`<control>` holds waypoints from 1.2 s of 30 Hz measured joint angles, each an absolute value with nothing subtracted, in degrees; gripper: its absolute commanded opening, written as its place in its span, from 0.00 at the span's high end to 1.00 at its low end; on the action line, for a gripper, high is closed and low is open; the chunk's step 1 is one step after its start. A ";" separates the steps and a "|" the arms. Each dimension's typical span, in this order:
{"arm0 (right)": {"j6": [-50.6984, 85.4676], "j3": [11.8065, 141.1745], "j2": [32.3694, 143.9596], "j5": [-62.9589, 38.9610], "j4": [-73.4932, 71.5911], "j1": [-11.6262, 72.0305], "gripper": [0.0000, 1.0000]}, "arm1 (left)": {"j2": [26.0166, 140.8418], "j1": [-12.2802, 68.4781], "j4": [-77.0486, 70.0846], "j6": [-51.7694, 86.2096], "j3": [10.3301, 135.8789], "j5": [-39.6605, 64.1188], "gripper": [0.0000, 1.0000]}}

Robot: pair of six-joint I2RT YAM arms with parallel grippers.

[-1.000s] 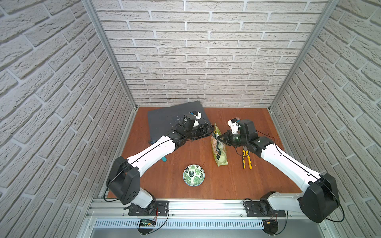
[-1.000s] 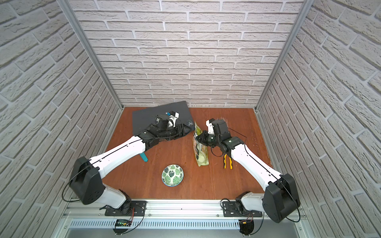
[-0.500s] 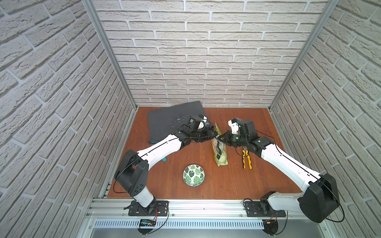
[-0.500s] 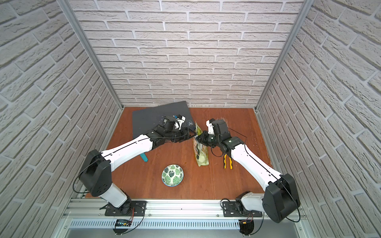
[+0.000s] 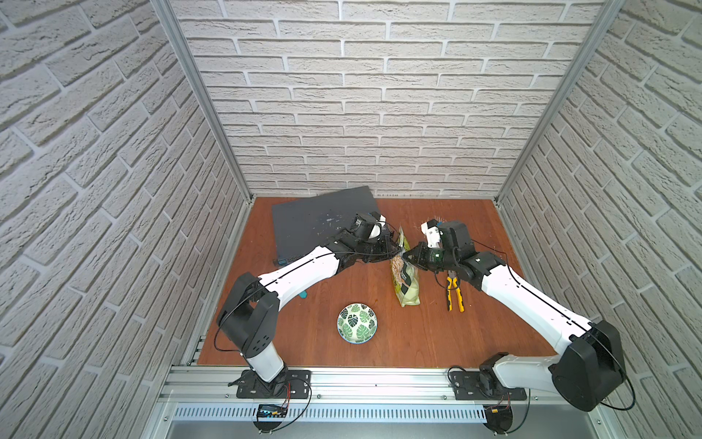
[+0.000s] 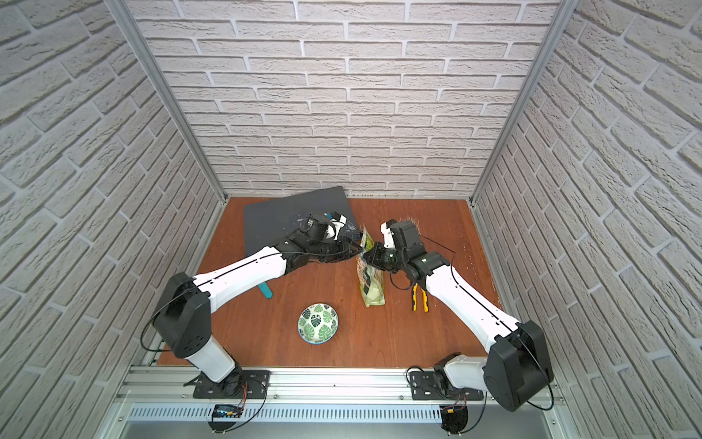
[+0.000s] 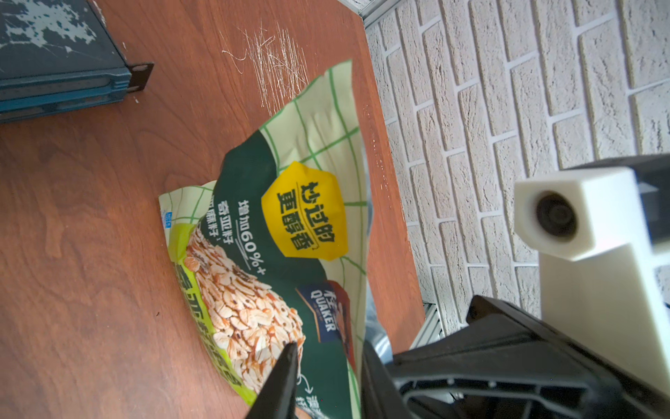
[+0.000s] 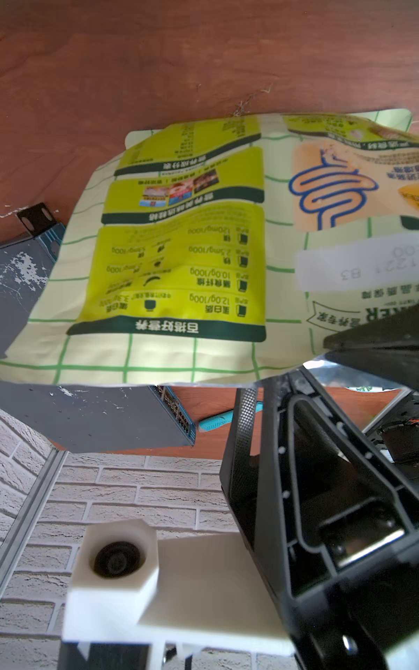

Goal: Pour the oats into the breakfast bowl
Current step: Open the oats bag at the center of the board.

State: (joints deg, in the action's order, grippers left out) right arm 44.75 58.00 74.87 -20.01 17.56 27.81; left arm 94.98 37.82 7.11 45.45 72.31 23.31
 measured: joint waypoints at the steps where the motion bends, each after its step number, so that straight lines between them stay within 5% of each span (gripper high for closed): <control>1: 44.60 58.02 74.81 -19.92 17.65 27.81 0.97 | 95.02 37.91 7.31 45.12 72.58 23.29 0.71; 8: 44.23 58.22 74.59 -19.33 18.52 27.77 0.97 | 96.75 38.65 8.19 44.23 74.72 23.40 0.75; 14: 43.29 58.41 74.59 -18.90 19.46 27.68 0.97 | 98.00 39.20 7.79 44.01 75.88 24.53 1.00; 36: 29.74 70.17 75.55 1.13 37.87 34.26 0.97 | 96.75 41.76 2.81 46.44 74.30 20.08 1.00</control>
State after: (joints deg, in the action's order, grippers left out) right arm 29.74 70.17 75.55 1.13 37.87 34.26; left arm 96.75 41.76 2.81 46.44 74.30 20.08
